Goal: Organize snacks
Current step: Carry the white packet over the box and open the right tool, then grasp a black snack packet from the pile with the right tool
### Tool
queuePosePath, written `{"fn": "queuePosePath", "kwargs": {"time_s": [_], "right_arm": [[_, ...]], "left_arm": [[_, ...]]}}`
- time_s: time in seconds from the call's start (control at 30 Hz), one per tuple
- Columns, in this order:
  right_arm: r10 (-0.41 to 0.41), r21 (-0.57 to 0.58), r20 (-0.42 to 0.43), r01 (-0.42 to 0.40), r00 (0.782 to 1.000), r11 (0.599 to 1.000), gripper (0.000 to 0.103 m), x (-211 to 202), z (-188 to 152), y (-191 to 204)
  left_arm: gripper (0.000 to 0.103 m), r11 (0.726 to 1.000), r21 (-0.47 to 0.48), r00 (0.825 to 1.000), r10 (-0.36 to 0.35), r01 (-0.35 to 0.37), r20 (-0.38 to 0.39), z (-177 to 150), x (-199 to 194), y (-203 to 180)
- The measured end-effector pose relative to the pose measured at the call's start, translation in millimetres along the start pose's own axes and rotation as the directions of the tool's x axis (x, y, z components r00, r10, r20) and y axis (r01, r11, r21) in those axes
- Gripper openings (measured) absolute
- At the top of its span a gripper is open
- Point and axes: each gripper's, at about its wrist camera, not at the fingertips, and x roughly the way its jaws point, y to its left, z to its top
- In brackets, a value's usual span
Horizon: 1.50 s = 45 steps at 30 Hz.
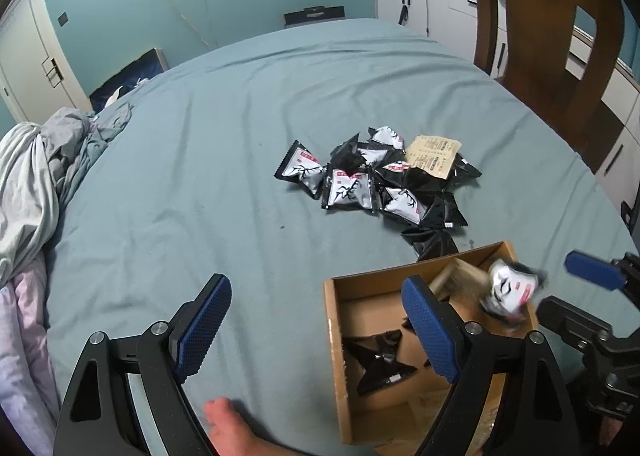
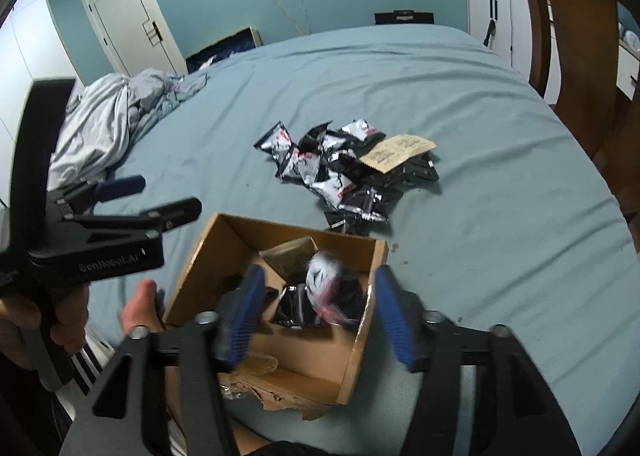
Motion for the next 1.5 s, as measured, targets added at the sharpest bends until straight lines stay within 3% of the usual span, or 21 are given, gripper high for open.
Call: {"fn": "queuePosePath", "kwargs": {"time_s": [0.07,0.13,0.27,0.6,0.77,0.93,1.13,1.3,1.5], "right_arm": [[0.015,0.024,0.022,-0.016,1.000,1.000,0.080,-3.6,-0.6,-2.7],[0.009,0.061,0.034,-0.011,0.999,0.998,0.083,-5.9,-1.9,-8.2],[-0.034,0.116,0.019,0.031,0.999,0.993,0.083,-4.6,-2.6,-17.5],[-0.050,0.218,0.043,0.039,0.998,0.975,0.083,-18.8,2.0,-34.5],[-0.078,0.181,0.039,0.070,0.996,0.981,0.083,-25.2,10.6,-33.7],[-0.042,0.172,0.007,0.040,0.999,0.984,0.083,-31.9,23.4,-40.7],[-0.075,0.170,-0.025,0.078,0.997,0.982,0.083,-20.0,39.4,-63.0],[-0.038,0.267,-0.087,0.060,0.995,0.962,0.083,5.4,41.0,-82.1],[-0.045,0.252,-0.121,0.075,0.992,0.965,0.083,22.0,60.1,-87.1]], "left_arm": [[0.089,1.000,0.004,1.000,0.003,-0.003,-0.001,-0.3,0.2,-0.6],[0.089,1.000,0.004,1.000,0.003,-0.003,-0.002,-0.2,0.3,-0.4],[0.089,1.000,0.006,1.000,0.006,-0.006,0.002,-0.6,-0.2,-0.5],[0.089,1.000,0.007,1.000,0.001,-0.001,0.001,0.1,-1.4,-0.9],[0.089,1.000,0.008,1.000,-0.005,0.005,-0.007,0.1,-0.2,-1.6],[0.090,1.000,0.016,1.000,-0.019,0.019,-0.020,2.1,2.2,-6.1],[0.090,0.999,0.034,0.999,-0.025,0.026,-0.026,4.5,3.2,-14.6],[0.090,0.999,0.022,0.999,-0.031,0.031,-0.025,6.8,1.2,-13.2],[0.090,0.998,-0.015,0.997,-0.056,0.056,-0.044,11.9,4.8,-9.3]]}}
